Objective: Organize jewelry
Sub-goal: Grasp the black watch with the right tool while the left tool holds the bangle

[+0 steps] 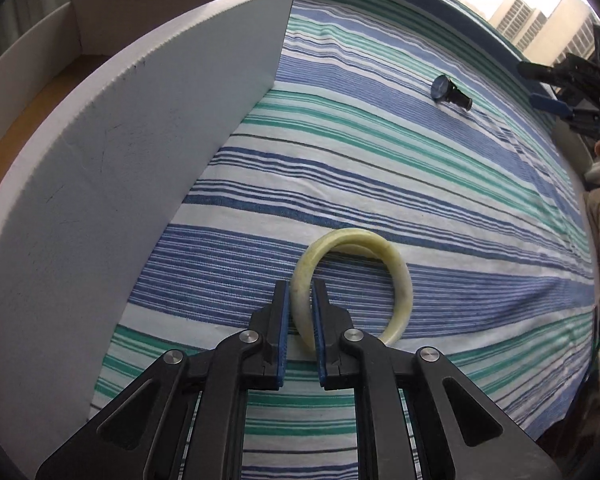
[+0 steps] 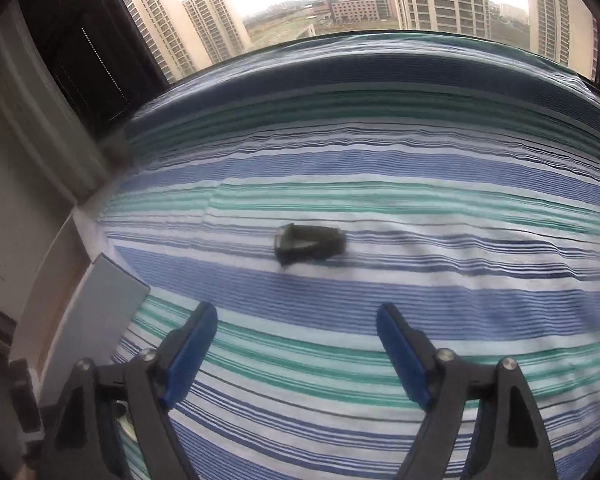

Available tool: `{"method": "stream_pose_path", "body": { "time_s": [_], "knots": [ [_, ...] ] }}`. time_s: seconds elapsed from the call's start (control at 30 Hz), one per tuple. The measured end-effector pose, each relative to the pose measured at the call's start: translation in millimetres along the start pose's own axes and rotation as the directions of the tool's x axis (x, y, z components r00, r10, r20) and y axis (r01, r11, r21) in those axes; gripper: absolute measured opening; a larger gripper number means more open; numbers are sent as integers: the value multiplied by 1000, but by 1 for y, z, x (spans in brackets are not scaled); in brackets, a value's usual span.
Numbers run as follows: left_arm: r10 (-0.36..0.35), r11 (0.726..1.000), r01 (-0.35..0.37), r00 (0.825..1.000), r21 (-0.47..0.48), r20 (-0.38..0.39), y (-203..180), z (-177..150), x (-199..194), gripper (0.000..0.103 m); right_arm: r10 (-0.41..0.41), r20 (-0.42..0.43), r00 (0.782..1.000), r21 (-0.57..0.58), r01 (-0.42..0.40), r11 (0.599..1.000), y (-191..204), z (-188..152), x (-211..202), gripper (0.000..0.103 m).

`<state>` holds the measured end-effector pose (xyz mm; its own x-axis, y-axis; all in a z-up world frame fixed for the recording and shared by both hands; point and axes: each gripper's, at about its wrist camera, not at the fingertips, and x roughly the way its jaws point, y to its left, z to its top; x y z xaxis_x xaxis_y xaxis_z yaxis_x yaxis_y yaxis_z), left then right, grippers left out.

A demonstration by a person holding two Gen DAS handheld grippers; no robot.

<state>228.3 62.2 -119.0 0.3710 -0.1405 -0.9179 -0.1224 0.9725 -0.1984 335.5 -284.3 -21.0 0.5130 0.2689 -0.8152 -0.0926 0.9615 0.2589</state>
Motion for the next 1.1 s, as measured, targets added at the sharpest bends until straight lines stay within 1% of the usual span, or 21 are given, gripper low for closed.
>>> {"method": "stream_pose_path", "body": {
  "time_s": [0.07, 0.1, 0.17, 0.23, 0.27, 0.3, 0.33, 0.37, 0.47, 0.57, 0.67, 0.73, 0.77, 0.83, 0.9, 0.93, 1.0, 1.03, 1.1],
  "knots": [
    [-11, 1000, 11, 1000, -12, 10, 6, -4, -2, 9, 8, -57, 998, -26, -10, 1000, 16, 27, 31, 63],
    [-7, 1000, 7, 1000, -5, 12, 6, -5, -4, 10, -5, -78, 997, -34, 3, 999, 22, 36, 46, 59],
    [-1, 1000, 1, 1000, 3, 13, 5, -5, -4, 10, -49, -113, 992, -54, 43, 998, 33, 46, 77, 56],
    [0, 1000, 0, 1000, 11, 12, 5, -6, -4, 11, -88, -157, 984, -72, 77, 994, 39, 49, 106, 43],
    [-3, 1000, 3, 1000, 11, 11, 6, -6, -3, 11, -109, -179, 978, -77, 97, 992, 41, 47, 120, 40],
    [-9, 1000, 9, 1000, 8, 8, 7, -6, -3, 11, -133, -197, 971, -81, 119, 990, 42, 45, 131, 32],
    [-17, 1000, 17, 1000, 4, 6, 9, -5, -3, 11, -162, -212, 964, -84, 147, 986, 41, 42, 139, 16],
    [-26, 1000, 26, 1000, 1, 5, 11, -5, -3, 11, -182, -217, 959, -85, 167, 982, 39, 40, 145, 11],
    [-44, 999, 44, 999, -2, 3, 14, -5, -3, 11, -140, -182, 973, -75, 128, 989, 37, 28, 131, 11],
    [-55, 998, 55, 998, -4, -4, 15, -4, -5, 11, -87, -157, 984, -99, 72, 992, 41, 5, 94, 11],
    [-68, 998, 68, 998, -7, -7, 19, -6, -8, 11, -48, -163, 985, -180, 18, 984, 55, -33, 46, 11],
    [-58, 998, 58, 998, 3, -7, 20, -8, -10, 11, -32, -166, 986, -232, -7, 973, 64, -64, 18, 11],
    [-53, 999, 53, 999, 5, -8, 20, -9, -10, 11, -20, -173, 985, -238, -22, 971, 66, -80, 9, 11],
    [-38, 999, 38, 999, 11, -4, 18, -10, -11, 11, -24, -193, 981, -237, -23, 971, 67, -110, 1, 11],
    [-12, 999, 12, 1000, 32, -5, 12, -11, -9, 13, -60, -194, 979, -253, 9, 967, 67, -133, 2, 11],
    [8, 999, -8, 1000, 52, 0, 8, -11, -8, 14, -76, -195, 978, -264, 22, 964, 66, -141, 6, 11],
    [50, 994, -50, 999, 94, 9, 0, -11, -7, 14, -76, -220, 973, -234, 23, 972, 60, -152, 17, 12],
    [53, 994, -54, 999, 100, 11, -1, -11, -7, 11, -75, -223, 972, -216, 26, 976, 55, -153, 24, 12],
    [10, 997, -10, 1000, 73, 3, 2, -10, -9, 8, -69, -217, 974, -204, 24, 979, 51, -158, 26, 11]
  ]
}}
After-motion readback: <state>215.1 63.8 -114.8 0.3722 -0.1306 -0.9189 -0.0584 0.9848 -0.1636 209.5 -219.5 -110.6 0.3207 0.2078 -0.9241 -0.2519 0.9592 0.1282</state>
